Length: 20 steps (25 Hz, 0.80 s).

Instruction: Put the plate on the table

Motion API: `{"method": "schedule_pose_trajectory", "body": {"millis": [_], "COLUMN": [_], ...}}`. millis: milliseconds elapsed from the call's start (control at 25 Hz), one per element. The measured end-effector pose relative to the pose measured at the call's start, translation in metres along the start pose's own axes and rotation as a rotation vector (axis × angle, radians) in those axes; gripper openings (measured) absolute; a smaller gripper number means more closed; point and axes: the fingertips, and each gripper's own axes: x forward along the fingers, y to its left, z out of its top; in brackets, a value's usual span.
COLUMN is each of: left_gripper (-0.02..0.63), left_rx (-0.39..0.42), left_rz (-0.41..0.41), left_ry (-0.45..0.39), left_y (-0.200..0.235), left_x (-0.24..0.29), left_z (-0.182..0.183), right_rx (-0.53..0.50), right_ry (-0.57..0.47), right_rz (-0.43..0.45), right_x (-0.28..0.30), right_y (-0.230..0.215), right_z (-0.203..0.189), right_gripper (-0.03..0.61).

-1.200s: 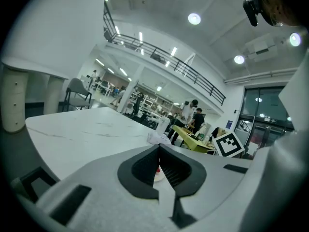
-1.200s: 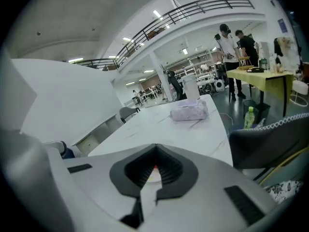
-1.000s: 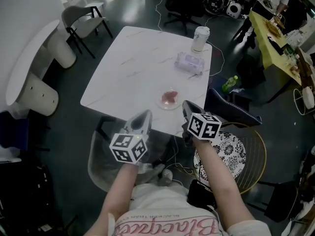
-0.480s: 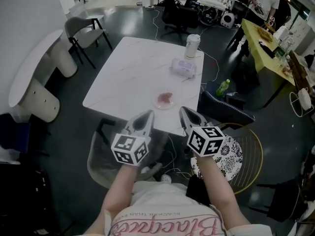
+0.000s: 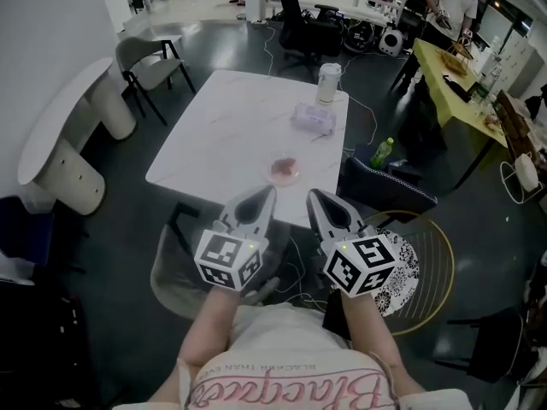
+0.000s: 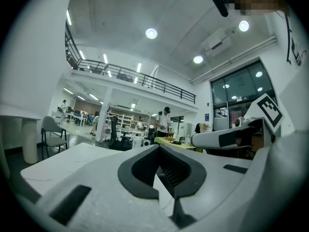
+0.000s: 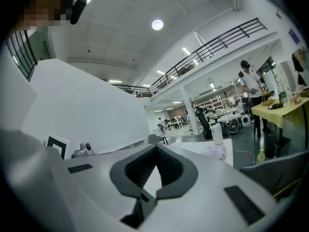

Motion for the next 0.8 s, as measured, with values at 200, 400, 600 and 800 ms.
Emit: {"method": "schedule_pose_trajectory", "body": {"millis": [200, 400, 600, 800], "left_gripper": [0.003, 0.003, 0.003, 0.003], "left_rx": [-0.002, -0.002, 0.001, 0.010], "left_rz": [0.009, 0.013, 0.003, -0.002], "left_ry": [-0.002, -0.010, -0.004, 0.004], "left_y": [-0.007, -0.014, -0.021, -0.027], "left_x": [-0.003, -0.006, -0.009, -0.009], "left_z": [0.001, 0.004, 0.003, 0.004], "right_rx": [-0.039, -0.065, -0.084, -0.082], "right_ry": [-0.031, -0.012, 0.001, 0.010], "right_rz": [0.018, 0.000, 0.008, 0.020], "right_x": [-0.014, -0.022, -0.026, -0.029], "right_y": [0.006, 0.003, 0.008, 0.010], "right_z": [0.008, 0.005, 0.001, -0.001], "right_gripper": [0.002, 0.002, 0.002, 0.002]}}
